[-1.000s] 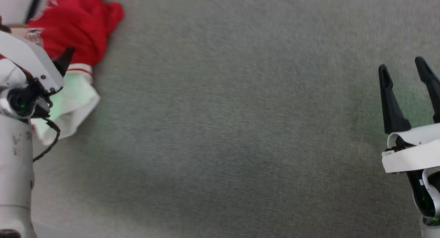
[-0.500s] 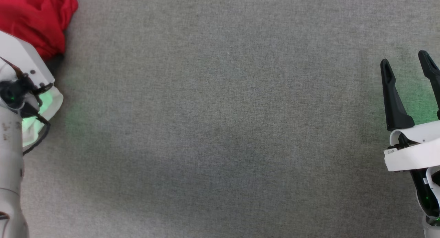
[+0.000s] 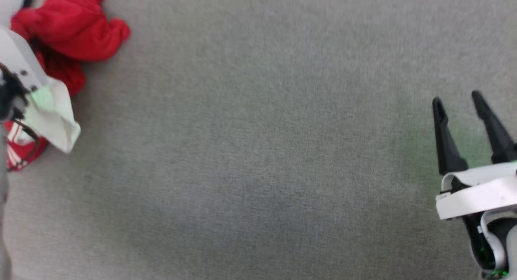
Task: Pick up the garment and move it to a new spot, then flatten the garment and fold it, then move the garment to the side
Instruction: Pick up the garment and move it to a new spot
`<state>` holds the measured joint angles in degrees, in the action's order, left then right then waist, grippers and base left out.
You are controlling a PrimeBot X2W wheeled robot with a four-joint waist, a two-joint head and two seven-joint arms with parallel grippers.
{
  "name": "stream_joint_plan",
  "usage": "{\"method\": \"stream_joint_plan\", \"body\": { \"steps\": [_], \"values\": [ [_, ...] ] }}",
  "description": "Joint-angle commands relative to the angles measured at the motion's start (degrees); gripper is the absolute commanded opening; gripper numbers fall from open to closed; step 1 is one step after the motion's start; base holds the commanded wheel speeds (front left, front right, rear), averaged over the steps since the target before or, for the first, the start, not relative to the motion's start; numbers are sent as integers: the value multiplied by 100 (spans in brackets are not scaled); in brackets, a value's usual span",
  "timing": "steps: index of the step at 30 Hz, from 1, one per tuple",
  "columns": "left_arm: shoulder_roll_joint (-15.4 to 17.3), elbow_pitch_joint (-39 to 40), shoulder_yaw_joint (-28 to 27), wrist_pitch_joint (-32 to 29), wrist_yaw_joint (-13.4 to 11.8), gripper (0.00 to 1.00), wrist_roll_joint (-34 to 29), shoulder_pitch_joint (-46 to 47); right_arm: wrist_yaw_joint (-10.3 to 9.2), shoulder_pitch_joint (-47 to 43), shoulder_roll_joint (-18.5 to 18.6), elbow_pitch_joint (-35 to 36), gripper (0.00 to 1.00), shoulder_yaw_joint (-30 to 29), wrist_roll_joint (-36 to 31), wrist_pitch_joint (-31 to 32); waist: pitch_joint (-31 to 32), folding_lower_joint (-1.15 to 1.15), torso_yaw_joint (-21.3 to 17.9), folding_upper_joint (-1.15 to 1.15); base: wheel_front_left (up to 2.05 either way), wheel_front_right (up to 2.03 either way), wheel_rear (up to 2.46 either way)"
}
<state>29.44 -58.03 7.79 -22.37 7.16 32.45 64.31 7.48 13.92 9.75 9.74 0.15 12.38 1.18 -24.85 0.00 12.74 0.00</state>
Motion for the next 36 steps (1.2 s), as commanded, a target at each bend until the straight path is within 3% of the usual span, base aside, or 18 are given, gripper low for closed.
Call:
{"method": "stream_joint_plan", "body": {
  "steps": [1, 13, 20, 29, 36],
  "values": [
    [102, 155, 91, 86, 28, 0, -50, 123, 2, -130, -62, -89, 100, -3, 25, -89, 586, 0, 133, 0, 0, 0, 0],
    [693, 1739, 876, 132, 29, 0, -63, 417, 2, -608, -382, -629, 100, 31, 186, -483, 1805, 0, 185, 0, 0, 0, 0],
    [764, 2506, 1097, -266, 29, 0, 51, 476, 2, -783, -495, -804, 100, 12, 251, -639, 2204, 0, 90, 0, 0, 0, 0],
    [806, 3740, 1102, -1130, -29, 0, 607, 243, 2, -811, -574, -906, 100, -213, 179, -763, 2333, 0, -406, 0, 0, 0, 0],
    [776, 4803, 1158, -1701, -321, 0, 819, 13, 2, -807, -606, -969, 100, -600, 84, -830, 2234, 0, -992, 0, 0, 0, 0]
  ]
}}
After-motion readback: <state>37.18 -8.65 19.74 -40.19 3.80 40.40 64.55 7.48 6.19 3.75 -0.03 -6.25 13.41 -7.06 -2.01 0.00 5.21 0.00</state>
